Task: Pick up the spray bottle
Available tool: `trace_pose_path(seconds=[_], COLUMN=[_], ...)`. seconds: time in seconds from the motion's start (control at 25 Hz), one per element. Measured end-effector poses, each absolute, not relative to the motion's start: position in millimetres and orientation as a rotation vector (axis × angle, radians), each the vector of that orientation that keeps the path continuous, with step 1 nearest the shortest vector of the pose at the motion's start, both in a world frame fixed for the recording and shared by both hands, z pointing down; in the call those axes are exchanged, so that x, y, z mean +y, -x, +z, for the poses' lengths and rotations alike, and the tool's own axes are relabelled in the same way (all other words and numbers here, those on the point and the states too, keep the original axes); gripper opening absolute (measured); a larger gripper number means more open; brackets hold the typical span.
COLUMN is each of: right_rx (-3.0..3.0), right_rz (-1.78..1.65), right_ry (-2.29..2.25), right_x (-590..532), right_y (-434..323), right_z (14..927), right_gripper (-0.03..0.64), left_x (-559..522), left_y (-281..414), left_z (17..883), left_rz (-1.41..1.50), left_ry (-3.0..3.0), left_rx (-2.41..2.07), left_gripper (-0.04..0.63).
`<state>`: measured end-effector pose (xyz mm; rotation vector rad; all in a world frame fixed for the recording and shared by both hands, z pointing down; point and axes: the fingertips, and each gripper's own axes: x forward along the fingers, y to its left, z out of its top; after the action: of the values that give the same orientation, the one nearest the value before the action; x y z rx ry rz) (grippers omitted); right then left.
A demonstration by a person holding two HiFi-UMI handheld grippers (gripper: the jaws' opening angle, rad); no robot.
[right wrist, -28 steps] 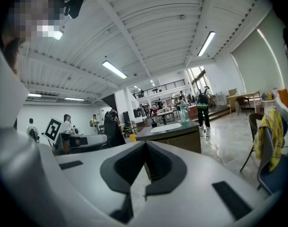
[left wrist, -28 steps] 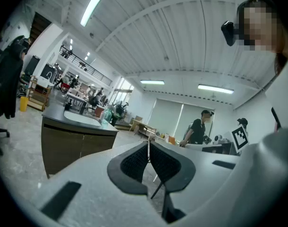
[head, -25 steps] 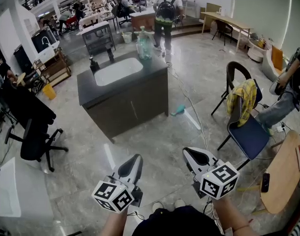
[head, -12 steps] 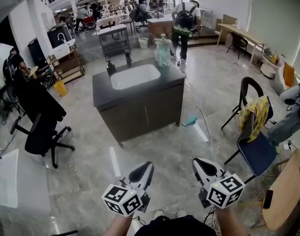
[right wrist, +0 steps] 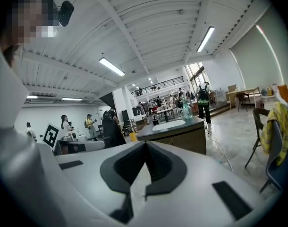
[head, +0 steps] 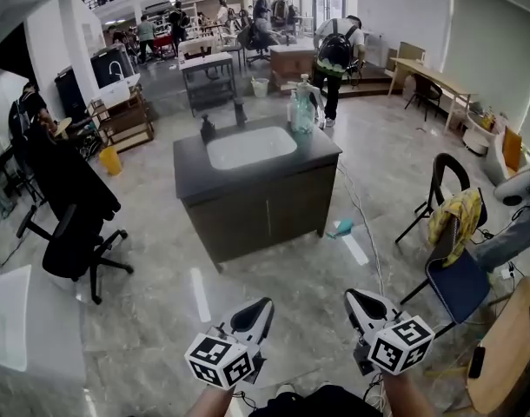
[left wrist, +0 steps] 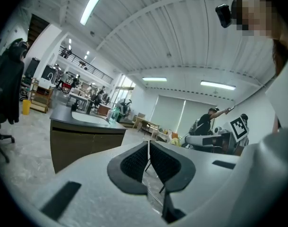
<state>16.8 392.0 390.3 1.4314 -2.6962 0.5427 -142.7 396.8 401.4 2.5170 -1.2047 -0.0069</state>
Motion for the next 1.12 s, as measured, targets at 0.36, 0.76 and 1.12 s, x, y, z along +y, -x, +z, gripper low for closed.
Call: trace_pose_path(seconds=[0.36,0.76,1.12], right_rx=[-2.654,-2.662,-2.668], right_rz=[0.539,0.522,0.513], right_ry=[-1.441,-1.415,-1.405], right_x=[377.1,311.1,233.1], right_y=[-0.6,-15.7,-60.5], right_z=[396.3,402.8,402.9], right_gripper=[0.006,0.006,0.006], left_x=[383.1,318.2,244.3], left_y=[159.7,148.6,106.5], left_z=[408.4,407.8,401.1], left_rz=[0.0,0.001,-0.001], left_ry=[-2.504,-2.492,-2.496], left_rx=[-1.187,-1.236,-1.266], left_gripper=[0.017,0.017,0.017])
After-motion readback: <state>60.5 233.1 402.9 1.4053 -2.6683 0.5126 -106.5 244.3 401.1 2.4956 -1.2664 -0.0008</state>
